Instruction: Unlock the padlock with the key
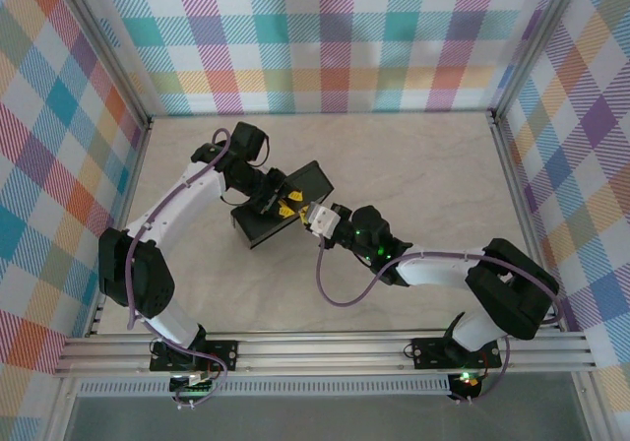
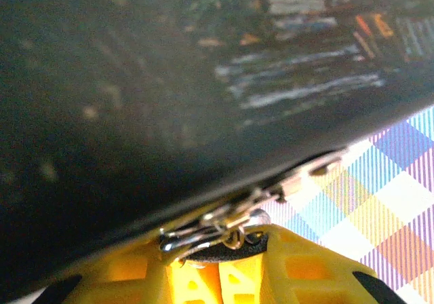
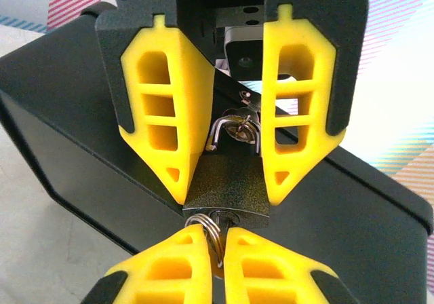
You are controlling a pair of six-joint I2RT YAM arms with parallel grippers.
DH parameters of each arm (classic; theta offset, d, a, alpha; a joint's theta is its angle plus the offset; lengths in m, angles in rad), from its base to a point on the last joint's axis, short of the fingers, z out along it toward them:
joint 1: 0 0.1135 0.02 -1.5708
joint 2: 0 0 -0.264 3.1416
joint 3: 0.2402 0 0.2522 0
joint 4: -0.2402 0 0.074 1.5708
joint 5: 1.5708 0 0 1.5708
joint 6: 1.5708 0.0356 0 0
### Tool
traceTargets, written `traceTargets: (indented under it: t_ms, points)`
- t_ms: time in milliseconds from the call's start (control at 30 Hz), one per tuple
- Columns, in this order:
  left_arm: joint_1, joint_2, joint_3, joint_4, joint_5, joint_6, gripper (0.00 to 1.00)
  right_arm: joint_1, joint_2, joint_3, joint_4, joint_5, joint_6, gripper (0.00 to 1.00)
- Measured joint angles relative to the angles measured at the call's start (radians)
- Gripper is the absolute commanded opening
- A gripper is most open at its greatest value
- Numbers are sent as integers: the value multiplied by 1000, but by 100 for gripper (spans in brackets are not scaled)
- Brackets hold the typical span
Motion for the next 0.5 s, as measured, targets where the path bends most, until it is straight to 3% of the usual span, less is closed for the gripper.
traceTargets:
  t_ms: [200,500]
  points:
    - [-2,0,0,-8,-2,5,0,-3,-21,0,-28,-20,114,28]
    - [0,5,0,15,-27,9,0,-28,-65,45,-148,-100,283,36]
